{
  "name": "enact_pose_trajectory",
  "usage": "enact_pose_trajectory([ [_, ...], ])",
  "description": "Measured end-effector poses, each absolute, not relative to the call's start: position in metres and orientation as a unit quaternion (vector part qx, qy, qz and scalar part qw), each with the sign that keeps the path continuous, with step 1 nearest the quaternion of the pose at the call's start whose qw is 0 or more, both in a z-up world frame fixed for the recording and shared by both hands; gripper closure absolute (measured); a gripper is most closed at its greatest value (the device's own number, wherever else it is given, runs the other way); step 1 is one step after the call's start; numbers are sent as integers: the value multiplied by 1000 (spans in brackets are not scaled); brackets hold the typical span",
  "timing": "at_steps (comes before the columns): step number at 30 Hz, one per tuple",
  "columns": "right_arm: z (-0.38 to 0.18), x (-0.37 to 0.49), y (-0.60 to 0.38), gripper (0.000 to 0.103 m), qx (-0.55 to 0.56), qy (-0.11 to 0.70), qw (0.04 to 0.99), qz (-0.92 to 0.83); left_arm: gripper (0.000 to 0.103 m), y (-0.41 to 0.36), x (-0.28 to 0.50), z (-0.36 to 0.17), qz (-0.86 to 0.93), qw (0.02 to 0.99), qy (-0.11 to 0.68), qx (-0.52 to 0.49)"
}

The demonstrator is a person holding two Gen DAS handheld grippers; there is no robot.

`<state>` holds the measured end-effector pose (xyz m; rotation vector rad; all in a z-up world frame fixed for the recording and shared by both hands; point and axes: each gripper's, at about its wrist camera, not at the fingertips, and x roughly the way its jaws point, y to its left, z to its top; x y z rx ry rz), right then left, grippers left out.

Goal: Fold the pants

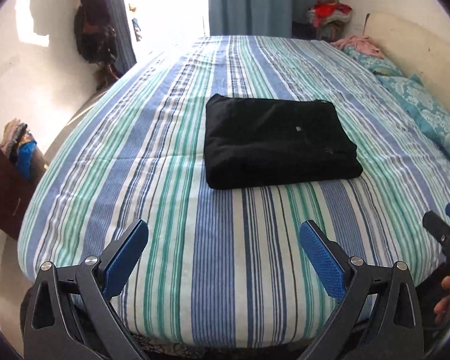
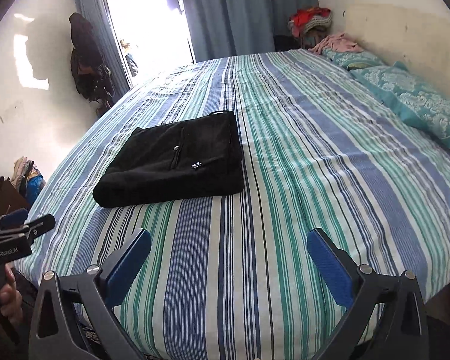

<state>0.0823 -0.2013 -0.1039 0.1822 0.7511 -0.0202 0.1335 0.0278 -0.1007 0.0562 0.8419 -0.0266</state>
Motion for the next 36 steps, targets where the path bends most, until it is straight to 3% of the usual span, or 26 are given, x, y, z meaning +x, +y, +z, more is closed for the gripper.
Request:
enact_pose_trajectory([
  [5, -82, 56, -181, 0, 65, 357, 932, -9, 2, 37, 104, -82, 33, 930, 367, 9],
  [10, -62, 42, -161, 0, 21, 358, 933, -26, 2, 35, 95, -76, 38, 913, 405, 17],
  [36, -14, 12, -128, 0, 8, 349, 937, -15, 1, 35, 61, -41, 24, 920, 391, 18],
])
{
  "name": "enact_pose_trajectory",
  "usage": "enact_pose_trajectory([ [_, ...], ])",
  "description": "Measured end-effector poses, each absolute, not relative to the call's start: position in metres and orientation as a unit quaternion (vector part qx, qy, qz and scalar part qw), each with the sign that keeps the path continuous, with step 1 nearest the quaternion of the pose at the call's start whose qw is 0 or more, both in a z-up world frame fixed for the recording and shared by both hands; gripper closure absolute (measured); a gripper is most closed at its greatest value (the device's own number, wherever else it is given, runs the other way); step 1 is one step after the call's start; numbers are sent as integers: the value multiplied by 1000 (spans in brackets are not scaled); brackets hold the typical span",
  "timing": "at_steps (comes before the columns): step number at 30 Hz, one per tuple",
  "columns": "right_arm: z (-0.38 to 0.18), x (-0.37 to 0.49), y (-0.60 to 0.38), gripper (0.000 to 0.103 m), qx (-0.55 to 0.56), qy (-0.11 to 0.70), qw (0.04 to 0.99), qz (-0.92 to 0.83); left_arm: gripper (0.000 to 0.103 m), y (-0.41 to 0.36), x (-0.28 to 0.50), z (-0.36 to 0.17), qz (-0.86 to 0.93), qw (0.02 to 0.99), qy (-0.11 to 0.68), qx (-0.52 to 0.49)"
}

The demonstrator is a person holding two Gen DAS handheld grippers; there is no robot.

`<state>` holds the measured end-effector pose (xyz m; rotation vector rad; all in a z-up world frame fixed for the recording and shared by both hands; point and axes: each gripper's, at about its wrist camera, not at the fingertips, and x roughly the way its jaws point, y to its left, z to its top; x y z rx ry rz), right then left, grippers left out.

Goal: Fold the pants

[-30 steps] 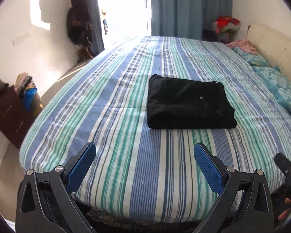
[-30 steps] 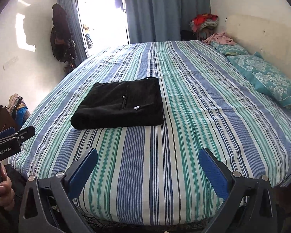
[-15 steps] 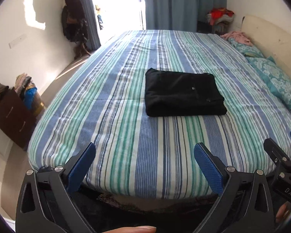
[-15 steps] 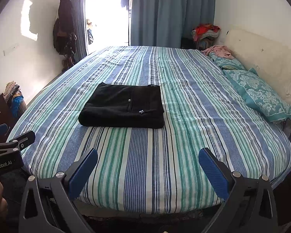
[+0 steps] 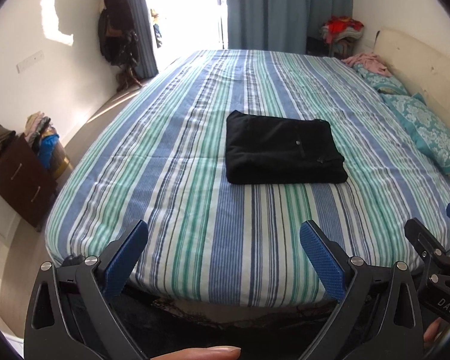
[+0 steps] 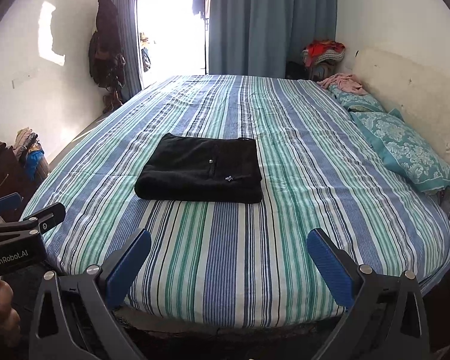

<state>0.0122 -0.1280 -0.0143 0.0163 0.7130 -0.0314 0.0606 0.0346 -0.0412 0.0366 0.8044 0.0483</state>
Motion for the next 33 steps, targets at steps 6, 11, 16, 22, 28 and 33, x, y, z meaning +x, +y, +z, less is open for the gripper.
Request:
enact_pose_trajectory([
  [6, -12, 11, -127, 0, 5, 347, 938, -13, 1, 32, 59, -41, 24, 920, 391, 17],
  [11, -8, 10, -126, 0, 10, 344, 939, -9, 1, 31, 60, -41, 23, 919, 393, 15],
  [16, -4, 9, -126, 0, 11, 341, 940, -7, 1, 30, 59, -39, 23, 920, 391, 15],
  [22, -3, 8, -127, 0, 13, 347, 938, -7, 1, 28, 58, -38, 20, 920, 390, 17],
  [28, -3, 8, -127, 0, 15, 348, 937, -8, 2, 27, 58, -38, 23, 920, 391, 18],
  [33, -4, 8, -129, 0, 13, 349, 937, -12, 1, 26, 58, -39, 24, 919, 392, 18],
])
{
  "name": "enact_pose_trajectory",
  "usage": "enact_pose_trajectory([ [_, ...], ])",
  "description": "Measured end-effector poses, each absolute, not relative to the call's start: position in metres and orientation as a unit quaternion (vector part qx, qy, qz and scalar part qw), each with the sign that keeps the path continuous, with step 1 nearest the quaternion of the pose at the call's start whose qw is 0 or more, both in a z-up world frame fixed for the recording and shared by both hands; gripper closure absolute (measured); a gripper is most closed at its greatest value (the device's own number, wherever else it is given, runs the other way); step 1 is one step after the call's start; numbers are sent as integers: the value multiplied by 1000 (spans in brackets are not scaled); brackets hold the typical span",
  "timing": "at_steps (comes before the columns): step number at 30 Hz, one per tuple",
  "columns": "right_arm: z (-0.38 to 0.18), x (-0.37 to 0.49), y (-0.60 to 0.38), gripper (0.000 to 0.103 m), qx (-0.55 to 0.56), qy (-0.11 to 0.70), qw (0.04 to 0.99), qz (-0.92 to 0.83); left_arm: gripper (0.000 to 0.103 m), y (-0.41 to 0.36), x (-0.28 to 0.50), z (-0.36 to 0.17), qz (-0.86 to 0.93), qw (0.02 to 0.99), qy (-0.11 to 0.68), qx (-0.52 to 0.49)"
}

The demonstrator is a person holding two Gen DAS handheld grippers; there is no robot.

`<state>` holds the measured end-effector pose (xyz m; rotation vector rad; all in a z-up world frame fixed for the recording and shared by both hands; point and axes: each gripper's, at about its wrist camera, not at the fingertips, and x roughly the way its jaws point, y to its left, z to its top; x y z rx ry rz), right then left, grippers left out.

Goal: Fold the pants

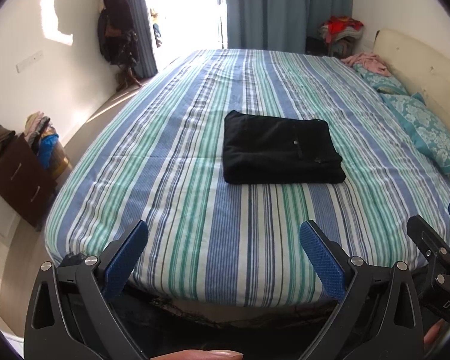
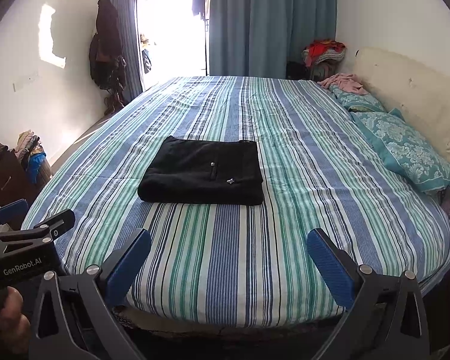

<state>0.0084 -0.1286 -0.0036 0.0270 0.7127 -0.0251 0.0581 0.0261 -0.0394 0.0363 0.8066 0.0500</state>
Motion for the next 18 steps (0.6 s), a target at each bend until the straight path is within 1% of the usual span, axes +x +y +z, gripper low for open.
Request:
enact_pose_trajectory([
  [18, -7, 8, -133, 0, 19, 357, 934, -18, 2, 25, 59, -41, 26, 919, 393, 25],
])
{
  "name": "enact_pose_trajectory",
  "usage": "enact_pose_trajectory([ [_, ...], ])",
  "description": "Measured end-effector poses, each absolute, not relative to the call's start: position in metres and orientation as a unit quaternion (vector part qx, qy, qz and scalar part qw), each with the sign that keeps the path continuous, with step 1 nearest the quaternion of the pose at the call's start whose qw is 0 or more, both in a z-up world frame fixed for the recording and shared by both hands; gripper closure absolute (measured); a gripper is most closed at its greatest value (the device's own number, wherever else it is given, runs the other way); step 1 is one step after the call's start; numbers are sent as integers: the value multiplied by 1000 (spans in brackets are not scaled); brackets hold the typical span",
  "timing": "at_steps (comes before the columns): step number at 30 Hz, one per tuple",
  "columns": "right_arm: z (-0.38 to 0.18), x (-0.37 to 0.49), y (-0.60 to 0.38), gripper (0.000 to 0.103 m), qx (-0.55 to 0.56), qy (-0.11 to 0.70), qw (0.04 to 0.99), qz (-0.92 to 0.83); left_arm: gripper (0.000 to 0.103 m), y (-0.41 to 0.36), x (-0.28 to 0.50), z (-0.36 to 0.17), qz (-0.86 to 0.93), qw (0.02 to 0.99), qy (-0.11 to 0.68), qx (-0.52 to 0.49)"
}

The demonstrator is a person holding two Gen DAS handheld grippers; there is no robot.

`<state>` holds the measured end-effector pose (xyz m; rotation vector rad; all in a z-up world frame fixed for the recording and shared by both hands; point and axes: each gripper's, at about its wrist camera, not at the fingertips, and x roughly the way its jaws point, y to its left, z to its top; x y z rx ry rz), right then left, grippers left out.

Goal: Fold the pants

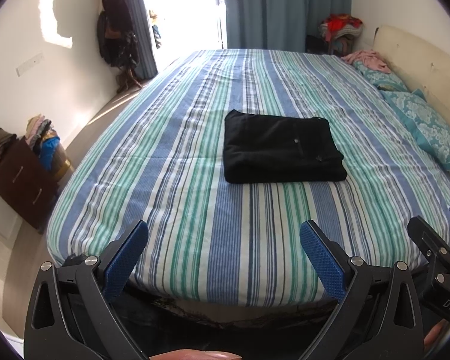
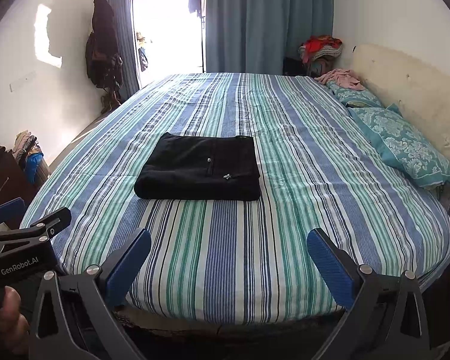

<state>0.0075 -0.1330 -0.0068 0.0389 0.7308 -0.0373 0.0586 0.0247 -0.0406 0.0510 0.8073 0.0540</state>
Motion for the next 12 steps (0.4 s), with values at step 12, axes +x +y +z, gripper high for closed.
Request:
enact_pose_trajectory([
  [12, -9, 8, -134, 0, 23, 360, 932, -20, 2, 26, 56, -39, 30, 922, 385, 25],
])
